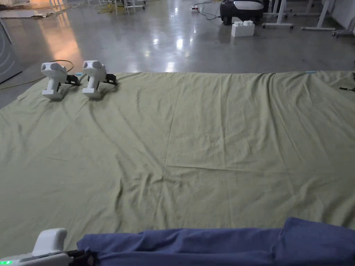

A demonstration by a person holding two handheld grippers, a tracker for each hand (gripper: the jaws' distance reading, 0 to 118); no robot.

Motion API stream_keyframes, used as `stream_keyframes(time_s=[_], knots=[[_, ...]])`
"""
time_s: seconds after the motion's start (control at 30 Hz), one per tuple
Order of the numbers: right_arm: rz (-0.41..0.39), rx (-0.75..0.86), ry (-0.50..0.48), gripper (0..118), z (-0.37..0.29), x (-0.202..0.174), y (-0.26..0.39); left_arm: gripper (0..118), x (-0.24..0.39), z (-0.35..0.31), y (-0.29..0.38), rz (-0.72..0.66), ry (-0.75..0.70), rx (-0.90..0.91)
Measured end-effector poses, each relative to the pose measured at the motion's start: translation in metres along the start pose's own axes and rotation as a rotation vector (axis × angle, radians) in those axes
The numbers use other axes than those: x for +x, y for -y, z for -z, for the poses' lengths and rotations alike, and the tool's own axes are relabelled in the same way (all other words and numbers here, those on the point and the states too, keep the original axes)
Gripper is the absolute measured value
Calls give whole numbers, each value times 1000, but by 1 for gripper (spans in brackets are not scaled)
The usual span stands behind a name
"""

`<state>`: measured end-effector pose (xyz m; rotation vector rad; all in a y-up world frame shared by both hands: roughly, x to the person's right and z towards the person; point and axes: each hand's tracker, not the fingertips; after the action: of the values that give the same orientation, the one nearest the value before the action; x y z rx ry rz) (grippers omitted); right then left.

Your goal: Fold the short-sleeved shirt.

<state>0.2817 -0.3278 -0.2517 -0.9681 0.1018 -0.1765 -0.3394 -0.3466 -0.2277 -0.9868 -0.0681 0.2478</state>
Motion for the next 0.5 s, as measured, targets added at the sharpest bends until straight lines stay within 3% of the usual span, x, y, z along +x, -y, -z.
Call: stream_keyframes(time_s=[0.17,0.2,0.23,0.27,0.3,0.33,0.37,0.5], knots=[[31,-40,20,3,19,-6,18,8,-8,14,11,-36,-4,15],[19,-39,30,5,18,-8,20,22,-9,14,10,-45,0,22],[0,-21,33,17,17,-9,22,55,-9,11,10,-71,5,42],[-8,1,39,39,13,-9,23,92,-9,6,9,-76,-1,54],[-2,6,39,78,9,-9,23,110,-7,-4,8,-73,-8,111],[2,36,45,95,-2,-9,25,110,-5,-19,6,-59,-7,182],[7,93,26,100,-13,-10,25,110,0,-36,2,-44,-19,229],[-3,350,8,100,-77,-32,21,110,34,-117,-4,61,-35,536]])
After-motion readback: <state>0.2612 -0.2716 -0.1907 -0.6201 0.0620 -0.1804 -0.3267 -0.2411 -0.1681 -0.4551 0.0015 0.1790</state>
